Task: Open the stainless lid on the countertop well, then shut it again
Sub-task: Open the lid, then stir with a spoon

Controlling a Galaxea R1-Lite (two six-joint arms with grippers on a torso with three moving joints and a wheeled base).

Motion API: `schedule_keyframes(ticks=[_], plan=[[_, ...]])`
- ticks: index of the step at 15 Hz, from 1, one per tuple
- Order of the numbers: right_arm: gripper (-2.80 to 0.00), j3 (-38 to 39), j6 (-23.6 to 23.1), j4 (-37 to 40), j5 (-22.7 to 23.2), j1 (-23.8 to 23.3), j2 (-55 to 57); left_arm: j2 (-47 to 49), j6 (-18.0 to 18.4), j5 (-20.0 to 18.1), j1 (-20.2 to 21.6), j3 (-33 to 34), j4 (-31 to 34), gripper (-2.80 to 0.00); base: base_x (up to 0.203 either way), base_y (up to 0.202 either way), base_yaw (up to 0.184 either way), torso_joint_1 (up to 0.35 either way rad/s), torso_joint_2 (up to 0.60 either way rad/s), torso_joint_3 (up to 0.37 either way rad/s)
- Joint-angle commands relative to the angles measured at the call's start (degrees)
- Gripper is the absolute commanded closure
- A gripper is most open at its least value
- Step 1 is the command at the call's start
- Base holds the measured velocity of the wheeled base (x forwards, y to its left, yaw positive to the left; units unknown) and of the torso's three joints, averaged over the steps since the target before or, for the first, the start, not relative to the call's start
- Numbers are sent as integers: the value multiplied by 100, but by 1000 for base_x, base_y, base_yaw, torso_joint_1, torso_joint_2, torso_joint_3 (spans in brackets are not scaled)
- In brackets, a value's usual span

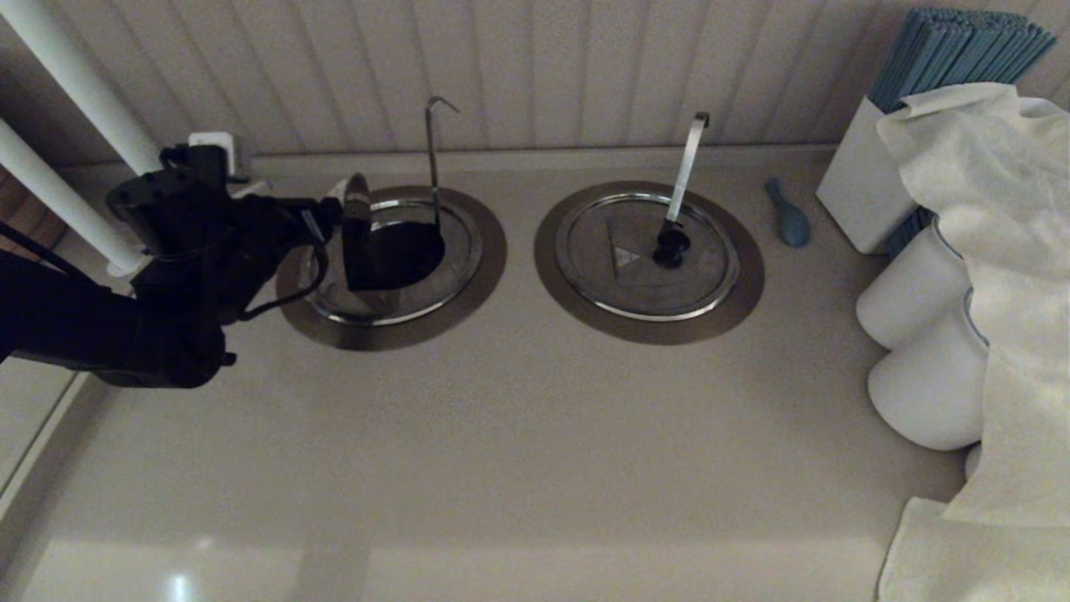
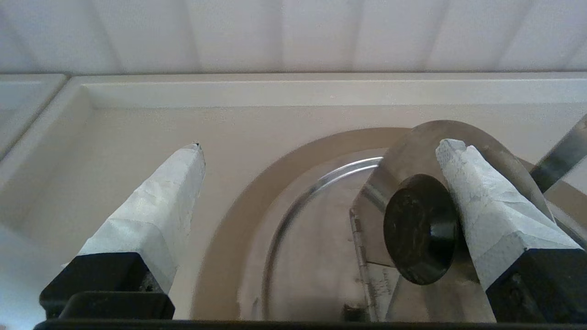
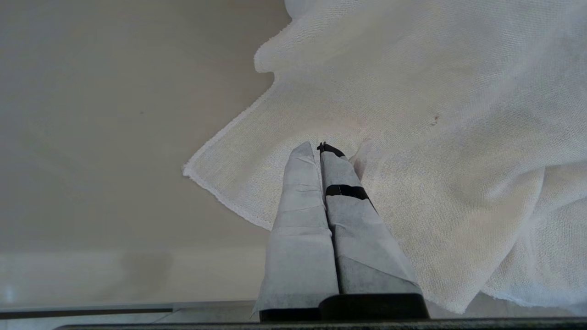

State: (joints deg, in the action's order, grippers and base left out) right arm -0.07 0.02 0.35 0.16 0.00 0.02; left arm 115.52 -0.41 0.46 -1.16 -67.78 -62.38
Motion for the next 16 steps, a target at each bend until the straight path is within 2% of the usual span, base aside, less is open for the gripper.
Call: schedule_keyframes(ticks=[1, 8, 16], plan=[[0, 4, -1, 0, 2, 0, 4, 14, -3, -11, 78, -31, -46, -280, 0, 0, 0, 0, 0, 0], [0, -1, 4, 0, 2, 0, -1, -293, -3, -134, 663, -209, -21, -280, 0, 0, 0, 0, 0, 0], [0, -1, 5, 0, 2, 0, -2, -1328, -27, -213, 740, -52, 252, -280, 0, 0, 0, 0, 0, 0]])
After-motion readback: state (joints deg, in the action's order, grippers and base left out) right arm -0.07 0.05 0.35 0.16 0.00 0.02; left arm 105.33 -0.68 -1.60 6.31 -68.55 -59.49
